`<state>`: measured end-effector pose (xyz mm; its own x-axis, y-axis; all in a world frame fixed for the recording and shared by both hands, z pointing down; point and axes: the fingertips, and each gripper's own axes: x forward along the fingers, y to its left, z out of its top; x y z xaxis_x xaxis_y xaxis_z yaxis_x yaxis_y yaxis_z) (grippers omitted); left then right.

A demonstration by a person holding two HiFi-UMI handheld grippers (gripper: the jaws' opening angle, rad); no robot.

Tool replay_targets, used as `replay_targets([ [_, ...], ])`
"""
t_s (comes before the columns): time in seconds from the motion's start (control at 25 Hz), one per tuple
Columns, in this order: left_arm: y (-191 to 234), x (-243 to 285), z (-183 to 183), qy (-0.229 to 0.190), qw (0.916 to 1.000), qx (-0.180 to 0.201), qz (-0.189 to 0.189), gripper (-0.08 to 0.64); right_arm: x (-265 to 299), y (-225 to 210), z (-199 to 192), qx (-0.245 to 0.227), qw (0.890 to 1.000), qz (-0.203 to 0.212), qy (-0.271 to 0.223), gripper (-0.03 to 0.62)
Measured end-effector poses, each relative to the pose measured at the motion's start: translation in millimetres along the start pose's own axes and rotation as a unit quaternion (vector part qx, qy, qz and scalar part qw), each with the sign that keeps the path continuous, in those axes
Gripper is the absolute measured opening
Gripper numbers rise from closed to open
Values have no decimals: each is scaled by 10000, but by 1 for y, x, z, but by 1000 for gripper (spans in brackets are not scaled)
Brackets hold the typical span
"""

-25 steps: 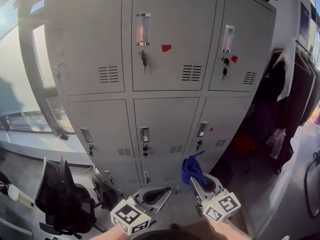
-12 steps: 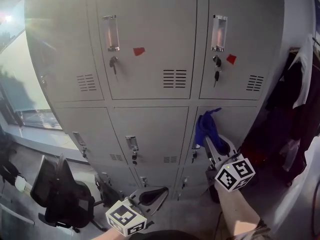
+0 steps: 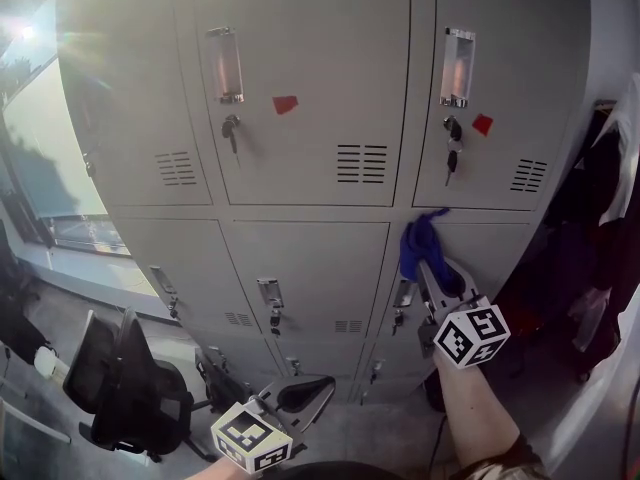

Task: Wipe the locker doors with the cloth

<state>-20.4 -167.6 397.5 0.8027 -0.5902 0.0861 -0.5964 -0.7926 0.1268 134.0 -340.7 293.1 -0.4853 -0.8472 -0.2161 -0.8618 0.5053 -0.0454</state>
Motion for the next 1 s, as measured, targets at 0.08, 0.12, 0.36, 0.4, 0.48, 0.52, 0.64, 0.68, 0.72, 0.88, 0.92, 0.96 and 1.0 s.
replay_targets([
  [0.08, 2, -1, 0, 25, 10000, -27, 24, 8, -1, -2, 0, 9, 10000, -3, -30, 78],
  [0.12, 3, -2, -1, 43, 10000, -50, 29, 8, -2, -4, 0, 12, 10000, -5, -32, 78],
  [0.36, -1, 4, -9, 126, 9999, -51, -3, 8, -15, -29, 4, 31, 9999, -104, 12, 78],
  [0.4, -3, 6, -10, 131, 9999, -47, -25, 8, -19, -35, 5, 8, 9999, -148, 26, 78],
  [0.48, -7, 11, -13, 142, 9999, -56, -75, 8, -28, -50, 6, -51, 9996, -257, 60, 78],
  [0.52, -9, 13, -14, 149, 9998, -65, -97, 8, -33, -59, 6, -74, 9994, -319, 76, 78],
  [0.64, -15, 20, -16, 166, 9997, -96, -146, 8, -48, -86, 9, -146, 9985, -520, 100, 78],
  [0.68, -17, 22, -17, 169, 9997, -105, -162, 8, -53, -94, 9, -176, 9981, -584, 107, 78],
  [0.72, -19, 24, -17, 172, 9996, -106, -185, 8, -58, -103, 10, -209, 9976, -649, 117, 78],
  [0.88, -26, 32, -21, 192, 9994, -101, -265, 8, -77, -134, 15, -333, 9952, -910, 159, 78],
  [0.92, -28, 33, -21, 197, 9994, -107, -278, 8, -81, -141, 17, -356, 9944, -977, 166, 78],
  [0.96, -30, 35, -22, 204, 9993, -115, -286, 7, -86, -149, 19, -368, 9937, -1044, 168, 78],
  [1.0, -32, 36, -23, 211, 9993, -120, -291, 8, -90, -157, 21, -363, 9930, -1113, 164, 78],
])
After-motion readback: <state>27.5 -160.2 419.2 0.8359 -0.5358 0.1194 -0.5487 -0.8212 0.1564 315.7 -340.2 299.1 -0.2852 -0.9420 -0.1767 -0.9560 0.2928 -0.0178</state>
